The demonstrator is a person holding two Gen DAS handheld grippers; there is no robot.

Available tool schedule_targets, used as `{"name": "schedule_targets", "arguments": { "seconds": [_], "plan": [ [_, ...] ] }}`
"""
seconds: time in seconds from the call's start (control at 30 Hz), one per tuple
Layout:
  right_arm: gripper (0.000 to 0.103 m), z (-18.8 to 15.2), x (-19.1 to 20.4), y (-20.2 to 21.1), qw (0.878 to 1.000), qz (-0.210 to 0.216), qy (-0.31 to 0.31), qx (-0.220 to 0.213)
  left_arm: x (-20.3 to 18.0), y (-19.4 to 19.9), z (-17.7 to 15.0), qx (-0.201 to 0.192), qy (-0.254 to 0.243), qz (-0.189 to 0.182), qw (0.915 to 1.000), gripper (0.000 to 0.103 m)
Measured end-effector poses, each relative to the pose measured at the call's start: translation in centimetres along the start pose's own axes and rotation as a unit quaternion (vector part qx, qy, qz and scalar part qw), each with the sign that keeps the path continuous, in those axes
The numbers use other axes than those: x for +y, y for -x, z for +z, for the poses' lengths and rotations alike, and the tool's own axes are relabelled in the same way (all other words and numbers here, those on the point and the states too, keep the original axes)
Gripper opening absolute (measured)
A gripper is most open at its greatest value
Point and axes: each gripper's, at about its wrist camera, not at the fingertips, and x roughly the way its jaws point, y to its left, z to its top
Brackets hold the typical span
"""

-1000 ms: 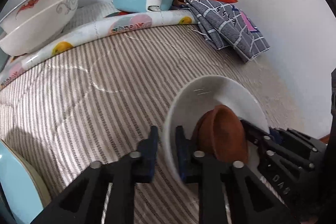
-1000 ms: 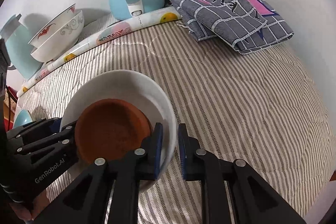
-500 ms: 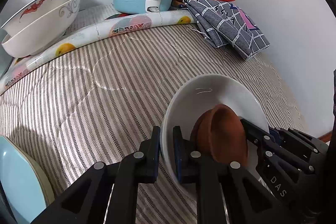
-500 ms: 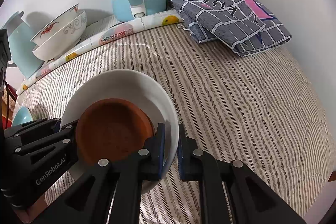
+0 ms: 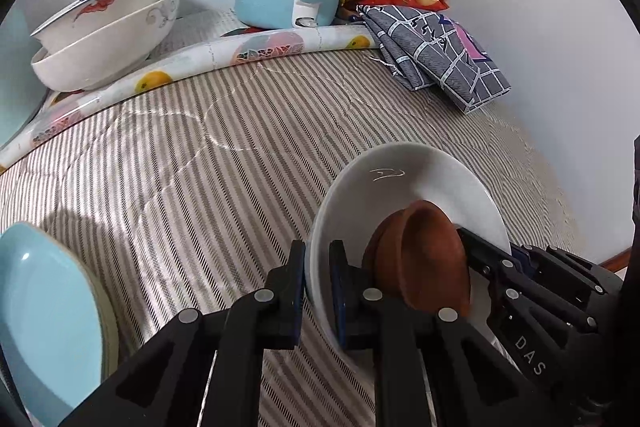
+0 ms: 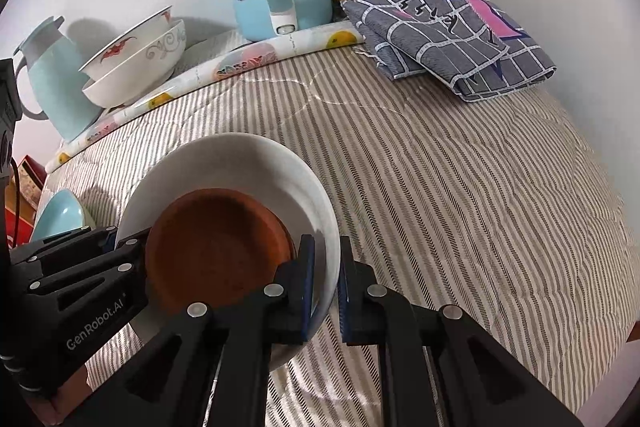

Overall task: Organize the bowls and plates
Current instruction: 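Carry the white bowl with both grippers onto the teal plate stack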

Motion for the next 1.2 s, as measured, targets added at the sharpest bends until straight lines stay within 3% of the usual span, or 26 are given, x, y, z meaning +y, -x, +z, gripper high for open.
{"name": "schedule_targets", "arguments": {
  "seconds": [1.2],
  "plan": [
    [0.009,-2.5,5.4,5.2,0.999,0.026,0.013,-0.027,3.1,7.2,-3.9,-0.046,0.012,0.017,0.9987,0.012]
  ]
}}
